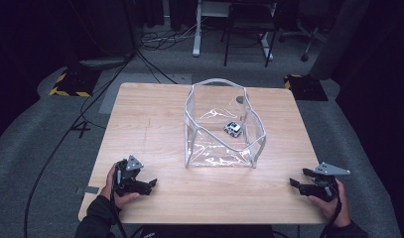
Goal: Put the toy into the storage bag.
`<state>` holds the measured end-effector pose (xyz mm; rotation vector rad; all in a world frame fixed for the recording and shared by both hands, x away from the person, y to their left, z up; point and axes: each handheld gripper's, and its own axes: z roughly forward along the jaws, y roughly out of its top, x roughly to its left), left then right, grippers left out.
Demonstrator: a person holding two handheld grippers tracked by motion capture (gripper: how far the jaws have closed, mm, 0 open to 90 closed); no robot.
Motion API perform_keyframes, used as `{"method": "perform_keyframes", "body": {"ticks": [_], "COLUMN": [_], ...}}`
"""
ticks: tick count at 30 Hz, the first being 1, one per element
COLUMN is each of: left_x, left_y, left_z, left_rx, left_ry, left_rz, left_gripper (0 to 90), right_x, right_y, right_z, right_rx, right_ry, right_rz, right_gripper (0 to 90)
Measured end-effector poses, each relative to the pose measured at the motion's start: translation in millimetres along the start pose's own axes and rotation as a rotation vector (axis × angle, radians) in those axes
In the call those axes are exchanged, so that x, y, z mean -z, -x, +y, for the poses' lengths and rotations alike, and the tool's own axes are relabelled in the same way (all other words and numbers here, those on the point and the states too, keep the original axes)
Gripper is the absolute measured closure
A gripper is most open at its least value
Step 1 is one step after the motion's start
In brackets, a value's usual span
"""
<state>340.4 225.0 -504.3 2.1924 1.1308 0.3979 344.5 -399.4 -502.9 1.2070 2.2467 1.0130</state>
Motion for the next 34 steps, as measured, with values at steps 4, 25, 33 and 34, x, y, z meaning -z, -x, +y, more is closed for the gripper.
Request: {"method": "perform_keyframes", "body": {"ticks": [4, 25, 33, 34], "left_x": [0.0, -0.1, -0.2, -0.4], "left_y": [0.0, -0.5, -0.4, -0.5], "left_z": [0.0, 0.5, 0.8, 0.8], "left_rx": [0.001, 0.0, 0.005, 0.006], "left_ry": [0.0, -0.004, -0.005, -0.004], "left_rz": [0.0, -0.005, -0.001, -0.001], "left_gripper": [0.3, 0.2, 0.2, 0.2], "right_x": [0.0, -0.6, -0.6, -0.6], "right_y": [0.0, 0.8, 0.7, 0.7], "right_z": [0.0, 0.2, 0.1, 0.1], "right_rx": [0.001, 0.011, 0.011, 0.011], "right_ry": [0.0, 0.003, 0.003, 0.003], "right_rz": [0.0, 0.0, 0.0, 0.0], "right_gripper": [24.6, 24.5, 24.5, 24.5]}}
